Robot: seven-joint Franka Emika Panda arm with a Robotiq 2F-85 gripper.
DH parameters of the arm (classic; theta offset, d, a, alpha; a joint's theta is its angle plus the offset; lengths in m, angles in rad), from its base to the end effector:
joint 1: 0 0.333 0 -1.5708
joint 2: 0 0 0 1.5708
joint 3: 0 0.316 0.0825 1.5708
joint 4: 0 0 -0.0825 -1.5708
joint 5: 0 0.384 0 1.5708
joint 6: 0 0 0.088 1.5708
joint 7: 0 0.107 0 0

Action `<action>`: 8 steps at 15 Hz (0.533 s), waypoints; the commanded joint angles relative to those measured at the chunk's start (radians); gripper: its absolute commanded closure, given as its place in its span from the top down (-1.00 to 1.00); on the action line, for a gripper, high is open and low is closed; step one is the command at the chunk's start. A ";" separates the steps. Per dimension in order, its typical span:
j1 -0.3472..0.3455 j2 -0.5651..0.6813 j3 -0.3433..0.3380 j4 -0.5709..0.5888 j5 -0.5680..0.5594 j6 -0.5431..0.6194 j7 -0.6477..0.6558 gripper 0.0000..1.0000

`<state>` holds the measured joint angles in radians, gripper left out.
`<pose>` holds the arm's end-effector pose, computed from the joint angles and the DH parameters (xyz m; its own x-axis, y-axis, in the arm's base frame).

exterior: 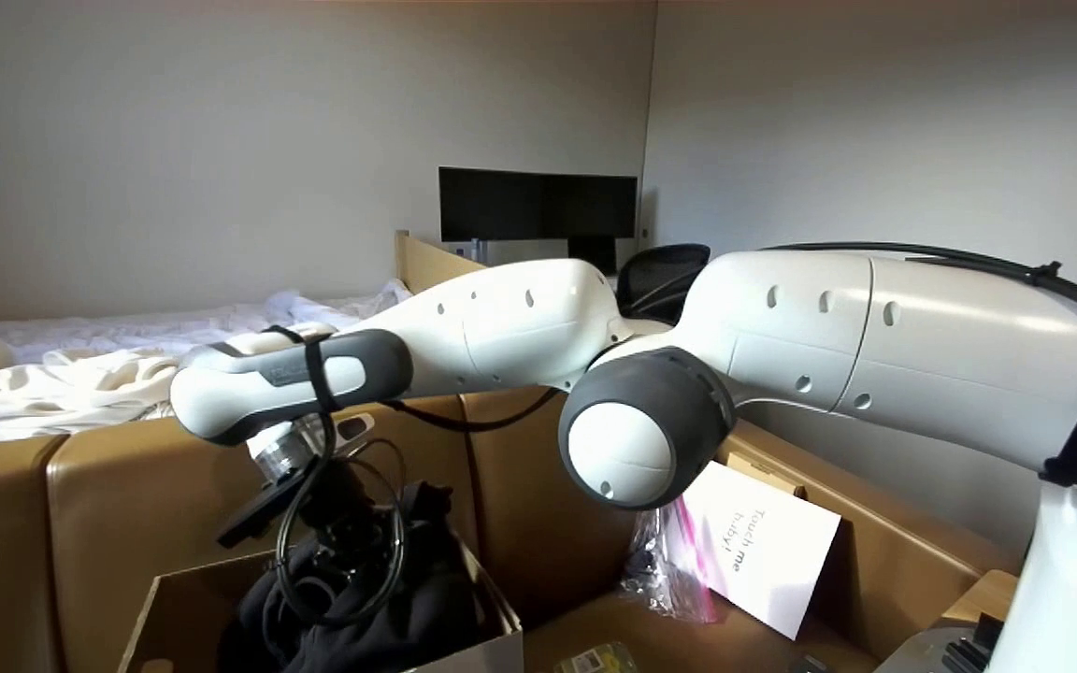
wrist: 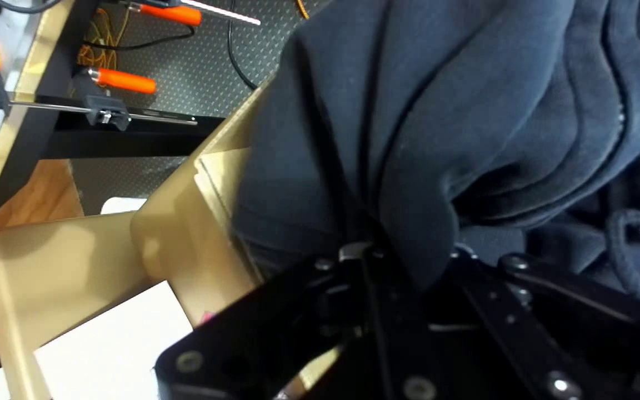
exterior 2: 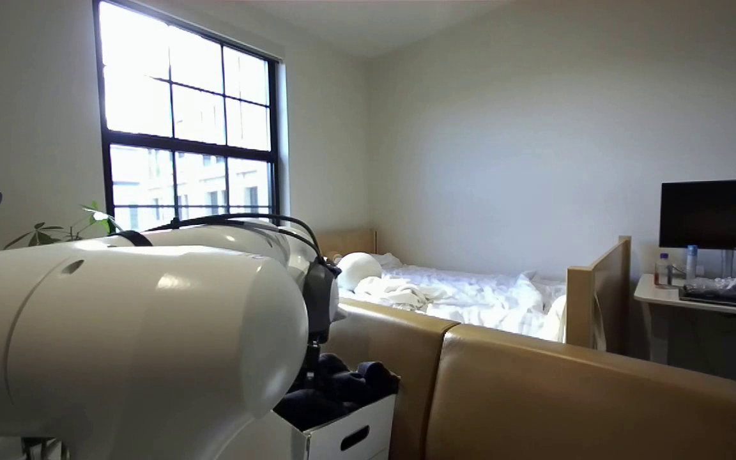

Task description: Pick up the black cloth from the couch and put it in the box.

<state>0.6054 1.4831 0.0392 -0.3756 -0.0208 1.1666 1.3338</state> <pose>0.5816 0.4127 0.1102 0.7066 -0.6873 -0.1683 -0.4693 -0.6332 0.6155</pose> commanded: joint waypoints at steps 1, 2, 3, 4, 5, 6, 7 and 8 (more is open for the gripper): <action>0.022 0.010 0.006 -0.024 0.010 0.065 -0.022 -0.92; 0.027 0.014 -0.001 -0.010 0.003 0.064 -0.020 -0.93; 0.032 0.015 -0.013 0.006 -0.010 0.058 -0.022 -0.29; 0.032 0.014 -0.024 0.041 -0.021 0.055 -0.031 -0.27; 0.030 -0.018 -0.040 0.038 -0.037 0.086 -0.037 -0.18; 0.032 -0.067 -0.068 0.018 -0.064 0.097 -0.036 -0.04; 0.032 -0.095 -0.090 0.029 -0.087 0.107 -0.036 0.07; 0.032 -0.121 -0.104 0.033 -0.103 0.130 -0.032 0.19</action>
<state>0.6417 1.4519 -0.0213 -0.3426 -0.0781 1.2627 1.3303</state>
